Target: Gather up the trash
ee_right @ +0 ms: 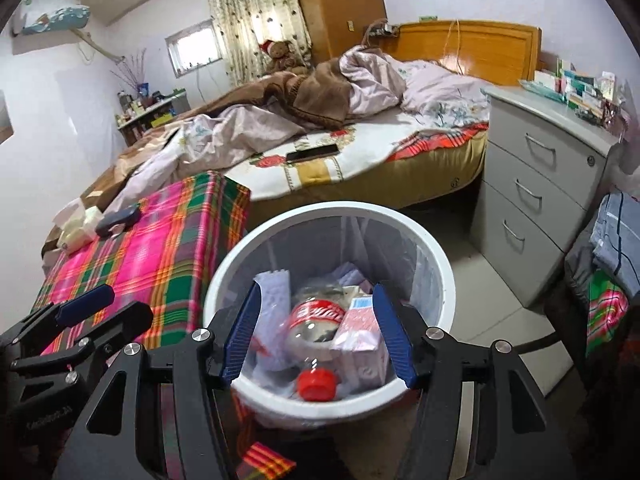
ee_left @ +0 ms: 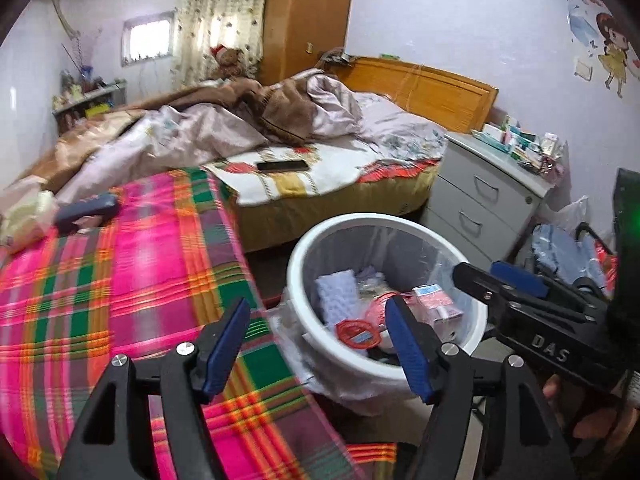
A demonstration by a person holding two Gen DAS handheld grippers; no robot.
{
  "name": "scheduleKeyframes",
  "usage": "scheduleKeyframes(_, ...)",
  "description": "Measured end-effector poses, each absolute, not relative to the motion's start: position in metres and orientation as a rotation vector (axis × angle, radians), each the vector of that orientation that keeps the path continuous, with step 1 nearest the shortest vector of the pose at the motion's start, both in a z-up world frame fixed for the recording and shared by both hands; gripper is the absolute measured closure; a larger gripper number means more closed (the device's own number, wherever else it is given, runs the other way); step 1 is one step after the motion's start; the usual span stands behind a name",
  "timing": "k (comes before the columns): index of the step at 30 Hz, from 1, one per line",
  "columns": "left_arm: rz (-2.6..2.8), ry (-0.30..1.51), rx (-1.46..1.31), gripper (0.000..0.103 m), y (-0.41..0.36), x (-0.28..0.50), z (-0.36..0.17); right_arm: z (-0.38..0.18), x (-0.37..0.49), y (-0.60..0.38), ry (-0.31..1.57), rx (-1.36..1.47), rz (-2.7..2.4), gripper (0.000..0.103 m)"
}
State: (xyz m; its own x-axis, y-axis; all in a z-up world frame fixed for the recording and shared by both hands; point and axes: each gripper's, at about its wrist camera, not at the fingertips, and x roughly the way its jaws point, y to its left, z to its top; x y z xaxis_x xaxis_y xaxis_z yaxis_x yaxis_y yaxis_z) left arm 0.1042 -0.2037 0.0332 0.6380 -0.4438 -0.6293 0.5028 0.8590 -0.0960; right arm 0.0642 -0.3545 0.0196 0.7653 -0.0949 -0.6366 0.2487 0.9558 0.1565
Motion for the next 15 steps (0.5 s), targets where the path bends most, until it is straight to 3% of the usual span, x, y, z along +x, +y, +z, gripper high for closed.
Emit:
scheduleKeyframes(8,-0.441,0.619,0.086,0.030,-0.167,0.069,0.037,0.023,0.037,-0.327,0.599,0.201,-0.169,0.043)
scheduleKeyframes(15,-0.412,0.560,0.053,0.022,-0.147,0.042,0.034,0.017,0.016,-0.306,0.547,0.157,-0.182,0.043)
